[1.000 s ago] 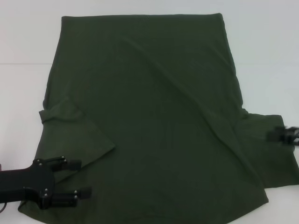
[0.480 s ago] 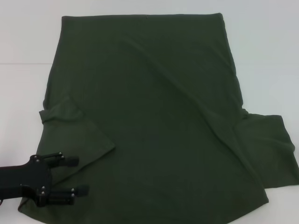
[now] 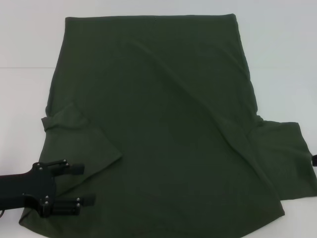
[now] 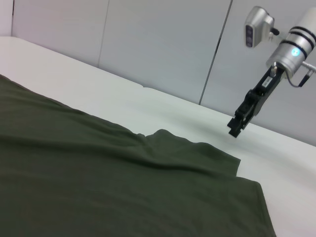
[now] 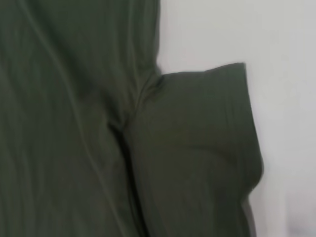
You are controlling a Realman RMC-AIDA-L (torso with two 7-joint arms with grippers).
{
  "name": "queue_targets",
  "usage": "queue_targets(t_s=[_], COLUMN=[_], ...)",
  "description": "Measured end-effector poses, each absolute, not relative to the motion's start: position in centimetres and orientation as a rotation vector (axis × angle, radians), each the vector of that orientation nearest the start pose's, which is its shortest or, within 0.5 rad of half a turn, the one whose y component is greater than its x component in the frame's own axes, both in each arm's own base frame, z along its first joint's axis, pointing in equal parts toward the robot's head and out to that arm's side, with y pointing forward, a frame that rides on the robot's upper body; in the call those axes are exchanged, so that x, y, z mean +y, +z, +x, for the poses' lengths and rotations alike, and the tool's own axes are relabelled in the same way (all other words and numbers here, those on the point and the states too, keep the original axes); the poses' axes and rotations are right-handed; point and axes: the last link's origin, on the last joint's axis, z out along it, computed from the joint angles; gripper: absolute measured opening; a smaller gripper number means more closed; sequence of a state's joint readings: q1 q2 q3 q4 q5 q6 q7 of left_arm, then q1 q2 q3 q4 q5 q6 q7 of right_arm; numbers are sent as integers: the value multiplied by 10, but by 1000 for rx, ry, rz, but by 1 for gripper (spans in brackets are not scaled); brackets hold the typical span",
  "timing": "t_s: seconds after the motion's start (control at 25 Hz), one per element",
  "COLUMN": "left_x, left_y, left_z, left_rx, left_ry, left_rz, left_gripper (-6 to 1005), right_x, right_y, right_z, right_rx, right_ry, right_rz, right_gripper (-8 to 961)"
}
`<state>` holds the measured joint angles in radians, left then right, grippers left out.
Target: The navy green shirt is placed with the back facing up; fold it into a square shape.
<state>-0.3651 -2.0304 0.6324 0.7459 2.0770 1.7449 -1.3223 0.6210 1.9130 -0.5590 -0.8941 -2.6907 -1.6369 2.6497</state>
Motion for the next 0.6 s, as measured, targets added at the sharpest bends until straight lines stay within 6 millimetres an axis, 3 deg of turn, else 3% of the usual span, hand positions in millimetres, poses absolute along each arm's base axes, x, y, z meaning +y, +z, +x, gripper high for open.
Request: queue_targets(t_s=[0.6], left_x=[275], left_y=[35], left_z=[-311], left_rx=[-641], left_ry=[-623], left_rz=[-2747], left_gripper=[877], right_x=[361], right_y=[77], right_z=[328], right_rx=[1908], right_ry=[-100], right_rz=[-1960], right_gripper=[819])
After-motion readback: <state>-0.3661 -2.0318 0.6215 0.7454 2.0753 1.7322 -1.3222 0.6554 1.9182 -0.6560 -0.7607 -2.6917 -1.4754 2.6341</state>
